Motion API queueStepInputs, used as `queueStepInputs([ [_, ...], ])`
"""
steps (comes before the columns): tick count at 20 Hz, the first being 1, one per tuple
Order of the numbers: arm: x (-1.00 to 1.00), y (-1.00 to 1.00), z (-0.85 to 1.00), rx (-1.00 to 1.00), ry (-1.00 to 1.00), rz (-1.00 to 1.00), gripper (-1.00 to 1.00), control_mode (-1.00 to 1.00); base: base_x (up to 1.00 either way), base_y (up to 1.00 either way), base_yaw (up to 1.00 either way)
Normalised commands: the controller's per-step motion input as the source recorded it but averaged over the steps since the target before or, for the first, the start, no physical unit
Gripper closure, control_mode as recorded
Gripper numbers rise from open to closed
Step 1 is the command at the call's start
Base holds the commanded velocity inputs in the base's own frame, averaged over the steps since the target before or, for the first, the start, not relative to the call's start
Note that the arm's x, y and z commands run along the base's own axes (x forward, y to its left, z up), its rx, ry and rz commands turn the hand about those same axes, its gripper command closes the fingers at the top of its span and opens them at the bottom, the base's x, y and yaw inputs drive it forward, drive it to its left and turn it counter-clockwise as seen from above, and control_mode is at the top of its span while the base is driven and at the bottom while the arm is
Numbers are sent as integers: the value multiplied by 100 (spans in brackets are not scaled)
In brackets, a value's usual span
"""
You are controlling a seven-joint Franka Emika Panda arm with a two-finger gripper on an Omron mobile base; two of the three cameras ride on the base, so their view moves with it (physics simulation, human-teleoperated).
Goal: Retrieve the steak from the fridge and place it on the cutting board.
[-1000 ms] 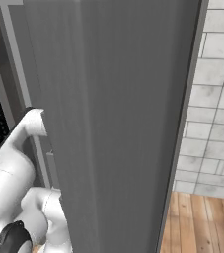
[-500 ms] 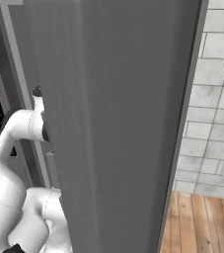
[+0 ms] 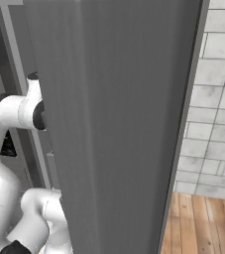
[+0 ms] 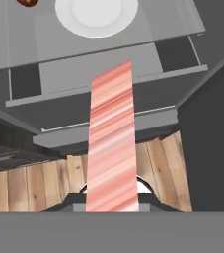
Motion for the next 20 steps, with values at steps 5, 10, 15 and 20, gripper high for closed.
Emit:
queueStepInputs([
  [5, -58, 0, 0, 0, 0, 0, 100, -100, 0, 0, 0],
  [10, -55, 0, 0, 0, -2, 0, 100, -100, 0, 0, 0],
  [15, -7, 0, -1, 0, 0, 0, 100, -100, 0, 0, 0],
  [20, -2, 0, 0, 0, 1, 1, 100, -100, 0, 0, 0],
])
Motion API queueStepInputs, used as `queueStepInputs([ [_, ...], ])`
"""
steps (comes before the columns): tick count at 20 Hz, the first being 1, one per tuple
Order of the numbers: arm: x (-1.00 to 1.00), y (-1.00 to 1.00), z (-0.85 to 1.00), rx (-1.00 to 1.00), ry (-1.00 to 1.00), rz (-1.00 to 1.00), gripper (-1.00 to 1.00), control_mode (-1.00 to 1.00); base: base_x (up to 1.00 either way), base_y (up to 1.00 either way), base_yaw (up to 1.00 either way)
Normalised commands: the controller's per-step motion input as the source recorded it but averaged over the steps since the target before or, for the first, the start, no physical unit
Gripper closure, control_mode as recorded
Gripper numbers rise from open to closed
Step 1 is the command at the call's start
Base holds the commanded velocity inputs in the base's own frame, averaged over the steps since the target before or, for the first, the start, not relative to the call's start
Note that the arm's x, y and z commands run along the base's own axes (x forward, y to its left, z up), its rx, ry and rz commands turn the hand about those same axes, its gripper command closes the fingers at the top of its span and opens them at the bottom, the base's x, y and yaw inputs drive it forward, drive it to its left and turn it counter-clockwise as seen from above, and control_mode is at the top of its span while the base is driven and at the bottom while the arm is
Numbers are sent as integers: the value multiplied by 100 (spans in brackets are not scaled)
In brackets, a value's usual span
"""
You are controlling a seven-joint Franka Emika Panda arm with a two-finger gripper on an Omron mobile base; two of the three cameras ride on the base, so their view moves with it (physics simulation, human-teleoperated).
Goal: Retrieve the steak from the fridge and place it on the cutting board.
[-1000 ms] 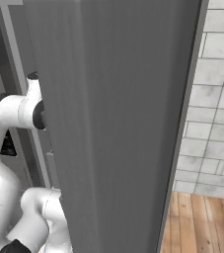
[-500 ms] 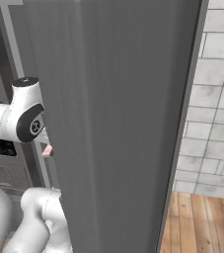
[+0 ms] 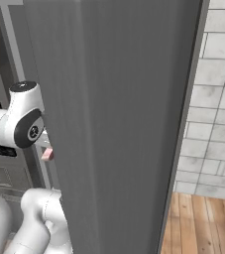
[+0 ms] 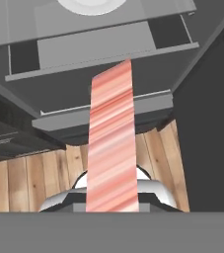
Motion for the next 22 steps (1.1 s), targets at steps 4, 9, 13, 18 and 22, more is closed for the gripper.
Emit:
queueStepInputs([
  [4, -8, 3, 0, 0, 1, 1, 100, 100, -16, 16, 4],
  [9, 0, 0, 0, 0, 0, 0, 100, 100, -56, 65, 2],
  [13, 0, 0, 0, 0, 0, 0, 100, 100, -23, 100, 0],
  [18, 0, 0, 0, 0, 0, 0, 100, 100, -1, 100, 0],
  [22, 0, 0, 0, 0, 0, 0, 100, 100, -3, 100, 0],
])
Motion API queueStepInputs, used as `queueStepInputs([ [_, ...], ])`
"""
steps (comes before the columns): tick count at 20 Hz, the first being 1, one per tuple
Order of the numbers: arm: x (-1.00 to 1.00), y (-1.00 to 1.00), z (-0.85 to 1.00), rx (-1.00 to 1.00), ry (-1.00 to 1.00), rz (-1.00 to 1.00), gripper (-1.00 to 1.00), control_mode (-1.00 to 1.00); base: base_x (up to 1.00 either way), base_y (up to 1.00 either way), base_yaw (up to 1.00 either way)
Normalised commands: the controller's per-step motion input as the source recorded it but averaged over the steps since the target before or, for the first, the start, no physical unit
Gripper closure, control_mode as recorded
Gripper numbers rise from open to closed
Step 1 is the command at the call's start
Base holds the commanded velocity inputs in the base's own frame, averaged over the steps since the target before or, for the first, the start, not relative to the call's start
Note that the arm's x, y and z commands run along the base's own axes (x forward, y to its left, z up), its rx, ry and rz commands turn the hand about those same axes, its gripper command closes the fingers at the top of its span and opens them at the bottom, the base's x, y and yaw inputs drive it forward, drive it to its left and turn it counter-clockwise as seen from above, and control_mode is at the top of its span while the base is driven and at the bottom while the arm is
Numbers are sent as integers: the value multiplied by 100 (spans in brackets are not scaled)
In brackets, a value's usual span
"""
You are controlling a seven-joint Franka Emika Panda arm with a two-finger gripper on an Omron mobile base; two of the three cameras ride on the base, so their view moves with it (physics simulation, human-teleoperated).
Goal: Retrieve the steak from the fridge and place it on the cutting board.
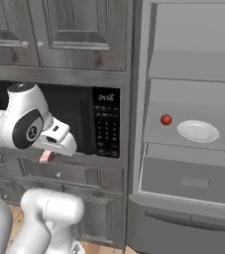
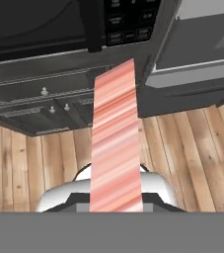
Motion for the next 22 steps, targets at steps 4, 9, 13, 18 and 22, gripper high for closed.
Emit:
queueStepInputs([
  [4, 0, 0, 0, 0, 0, 0, 100, 100, -1, 100, 0],
  [9, 0, 0, 0, 0, 0, 0, 100, 100, -1, 100, 0],
  [13, 0, 0, 0, 0, 0, 0, 100, 100, 0, 100, 0],
  [18, 0, 0, 0, 0, 0, 0, 100, 100, -5, 100, 0],
  [22, 0, 0, 0, 0, 0, 0, 100, 100, -5, 100, 0],
])
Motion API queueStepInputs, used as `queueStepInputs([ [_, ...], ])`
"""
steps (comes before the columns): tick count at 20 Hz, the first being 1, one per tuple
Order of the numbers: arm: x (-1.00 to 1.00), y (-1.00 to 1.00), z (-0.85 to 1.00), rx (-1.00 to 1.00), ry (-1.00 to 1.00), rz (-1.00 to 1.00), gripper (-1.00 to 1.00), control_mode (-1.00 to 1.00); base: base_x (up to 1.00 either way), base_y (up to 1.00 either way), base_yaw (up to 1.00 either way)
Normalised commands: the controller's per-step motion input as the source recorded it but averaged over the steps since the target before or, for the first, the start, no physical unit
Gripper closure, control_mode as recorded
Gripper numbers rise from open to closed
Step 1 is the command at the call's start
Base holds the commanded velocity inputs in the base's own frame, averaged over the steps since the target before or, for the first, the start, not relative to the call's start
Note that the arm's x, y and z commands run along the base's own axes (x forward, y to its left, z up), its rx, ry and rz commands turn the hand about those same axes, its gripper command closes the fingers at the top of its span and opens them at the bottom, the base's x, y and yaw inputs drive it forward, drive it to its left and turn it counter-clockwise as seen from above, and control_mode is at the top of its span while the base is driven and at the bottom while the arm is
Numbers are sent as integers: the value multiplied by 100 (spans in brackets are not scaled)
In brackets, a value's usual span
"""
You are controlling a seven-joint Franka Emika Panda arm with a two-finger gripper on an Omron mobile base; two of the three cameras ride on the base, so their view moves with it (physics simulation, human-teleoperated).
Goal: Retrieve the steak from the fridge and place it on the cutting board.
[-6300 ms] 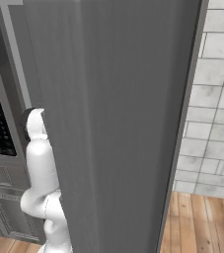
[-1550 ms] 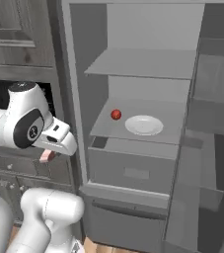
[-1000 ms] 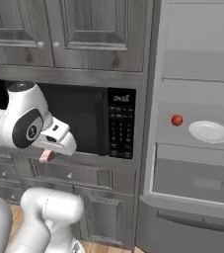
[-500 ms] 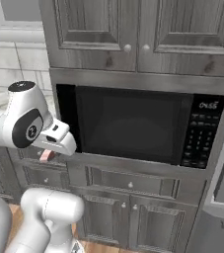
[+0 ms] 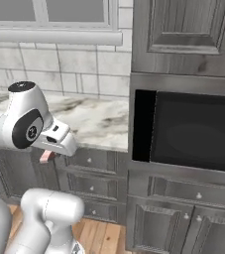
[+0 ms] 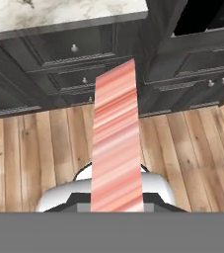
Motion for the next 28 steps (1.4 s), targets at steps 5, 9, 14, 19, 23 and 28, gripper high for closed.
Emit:
queueStepInputs([
  [5, 0, 0, 0, 0, 0, 0, 100, 100, 1, 100, 0],
  [9, 0, 0, 0, 0, 0, 0, 100, 100, 25, 100, 0],
  [14, 0, 0, 0, 0, 0, 0, 100, 100, 33, 100, 0],
  [19, 0, 0, 0, 0, 0, 0, 100, 100, 41, 93, -2],
  [23, 0, 0, 0, 0, 0, 0, 100, 100, 41, 84, -6],
  [28, 0, 0, 0, 0, 0, 0, 100, 100, 40, 96, -6],
])
